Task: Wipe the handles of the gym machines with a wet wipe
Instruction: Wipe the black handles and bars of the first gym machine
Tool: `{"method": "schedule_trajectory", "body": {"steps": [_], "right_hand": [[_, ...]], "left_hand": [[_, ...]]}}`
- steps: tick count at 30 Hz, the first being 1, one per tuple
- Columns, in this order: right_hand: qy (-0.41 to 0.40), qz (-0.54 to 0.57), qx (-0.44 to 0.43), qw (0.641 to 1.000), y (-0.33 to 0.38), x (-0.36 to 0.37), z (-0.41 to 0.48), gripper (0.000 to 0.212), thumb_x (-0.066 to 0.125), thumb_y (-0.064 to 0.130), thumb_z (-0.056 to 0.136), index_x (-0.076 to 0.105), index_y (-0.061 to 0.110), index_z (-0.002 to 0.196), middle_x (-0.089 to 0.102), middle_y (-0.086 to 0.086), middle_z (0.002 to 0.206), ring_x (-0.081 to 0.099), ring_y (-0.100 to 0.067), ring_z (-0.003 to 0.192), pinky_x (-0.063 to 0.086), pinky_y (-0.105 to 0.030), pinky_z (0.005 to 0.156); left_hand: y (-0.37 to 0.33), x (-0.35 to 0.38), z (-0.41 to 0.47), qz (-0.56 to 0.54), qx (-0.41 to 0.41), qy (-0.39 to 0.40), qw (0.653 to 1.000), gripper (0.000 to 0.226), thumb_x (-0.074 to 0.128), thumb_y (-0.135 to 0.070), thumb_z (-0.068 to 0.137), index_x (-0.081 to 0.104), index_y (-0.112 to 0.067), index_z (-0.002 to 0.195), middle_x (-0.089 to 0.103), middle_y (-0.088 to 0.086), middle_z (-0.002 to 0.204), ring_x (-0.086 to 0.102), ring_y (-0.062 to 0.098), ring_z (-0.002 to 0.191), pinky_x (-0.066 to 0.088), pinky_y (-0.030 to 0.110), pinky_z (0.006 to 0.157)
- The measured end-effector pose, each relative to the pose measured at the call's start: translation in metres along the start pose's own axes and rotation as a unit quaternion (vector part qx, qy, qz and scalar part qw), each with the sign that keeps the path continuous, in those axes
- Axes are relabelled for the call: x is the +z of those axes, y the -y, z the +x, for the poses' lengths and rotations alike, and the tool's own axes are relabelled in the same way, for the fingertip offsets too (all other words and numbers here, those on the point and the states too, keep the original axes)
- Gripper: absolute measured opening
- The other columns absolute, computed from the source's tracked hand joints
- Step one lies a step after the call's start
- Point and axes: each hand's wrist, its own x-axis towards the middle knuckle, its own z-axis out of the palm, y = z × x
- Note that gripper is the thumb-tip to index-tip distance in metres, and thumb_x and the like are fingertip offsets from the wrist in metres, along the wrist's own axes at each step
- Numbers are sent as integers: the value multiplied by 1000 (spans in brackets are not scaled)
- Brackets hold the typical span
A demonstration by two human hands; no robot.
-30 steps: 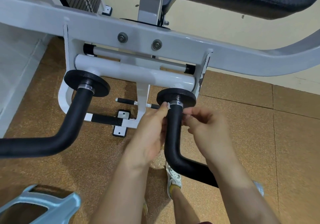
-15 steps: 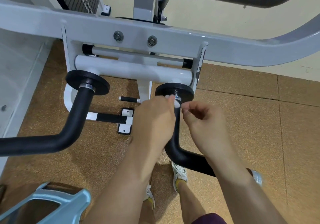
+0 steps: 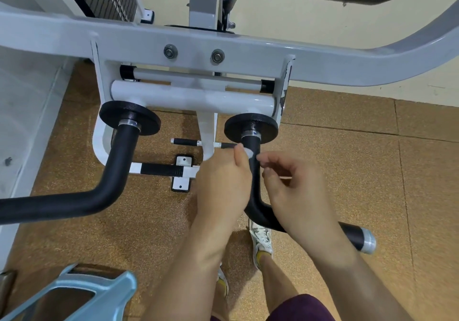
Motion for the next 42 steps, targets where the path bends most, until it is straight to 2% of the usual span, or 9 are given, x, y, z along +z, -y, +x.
{"method": "schedule_trajectory", "body": {"steps": [6, 13, 17, 21, 25, 29, 32, 37, 42], "right_hand": [[-114, 39, -63, 991, -3, 7, -52, 26, 53, 3, 82, 70, 20, 93, 66, 12, 88, 62, -4, 87, 48, -17, 76], [-88, 245, 215, 941, 6, 19, -91, 35, 54, -9, 83, 75, 16, 70, 72, -3, 69, 66, -14, 65, 51, -23, 59], [13, 489, 361, 794, 5, 25, -92, 19, 56, 4, 86, 73, -2, 90, 72, -22, 88, 66, -22, 74, 53, -24, 59], [18, 684, 383, 620, 4, 36, -85, 24, 58, 9, 83, 71, -2, 100, 65, -20, 104, 63, -24, 97, 51, -34, 92], [12, 752, 360, 552, 10, 50, -74, 19, 60, 4, 83, 70, -3, 98, 56, -14, 100, 53, -15, 86, 56, -23, 72], [-37, 766, 384, 514, 11, 59, -68, 26, 62, -1, 77, 67, -8, 101, 67, -21, 111, 62, -24, 112, 46, -32, 102], [-62, 797, 388, 460, 9, 65, -65, 22, 58, -8, 80, 64, -12, 101, 69, -21, 100, 66, -22, 94, 42, -33, 105], [-23, 777, 363, 514, -6, 66, -82, 41, 58, 0, 77, 62, -6, 117, 56, -21, 123, 51, -17, 88, 43, -21, 94], [-57, 736, 367, 566, -6, 73, -79, 38, 54, 0, 88, 52, -9, 125, 54, -28, 131, 54, -38, 120, 39, -44, 108]], "left_hand": [[10, -7, -42, -25, 5, 15, 1000, 48, 37, -34, 100, 36, -25, 53, 41, -5, 49, 42, 18, 52, 26, 31, 54], [20, -4, -55, -137, -15, 37, 990, 51, 43, -32, 99, 34, -23, 49, 34, -7, 45, 34, 10, 46, 25, 30, 50], [31, -9, -72, -130, -15, 105, 986, 42, 37, -41, 98, 47, -22, 62, 57, -1, 55, 59, 17, 54, 49, 39, 57], [30, -16, -72, -73, 11, 126, 989, 38, 38, -37, 98, 51, -24, 64, 65, 4, 65, 64, 24, 69, 51, 42, 70], [30, -25, -61, -183, -54, 175, 966, 34, 43, -25, 95, 58, -16, 67, 61, 12, 75, 58, 14, 59, 48, 24, 56], [30, -30, -64, -274, -92, 225, 931, 30, 41, -17, 96, 62, -21, 74, 58, 1, 78, 57, 12, 74, 48, 28, 72], [25, -35, -67, -368, -157, 184, 898, 24, 52, -8, 94, 67, -19, 108, 71, -10, 73, 66, -1, 73, 52, 14, 69], [27, -36, -74, -295, -61, 105, 948, 27, 65, -1, 85, 71, -22, 99, 73, -2, 79, 67, 1, 69, 52, 13, 62], [37, -30, -74, -249, -1, 71, 966, 25, 67, -3, 82, 69, -26, 92, 72, -6, 82, 67, 5, 79, 51, 19, 72]]}}
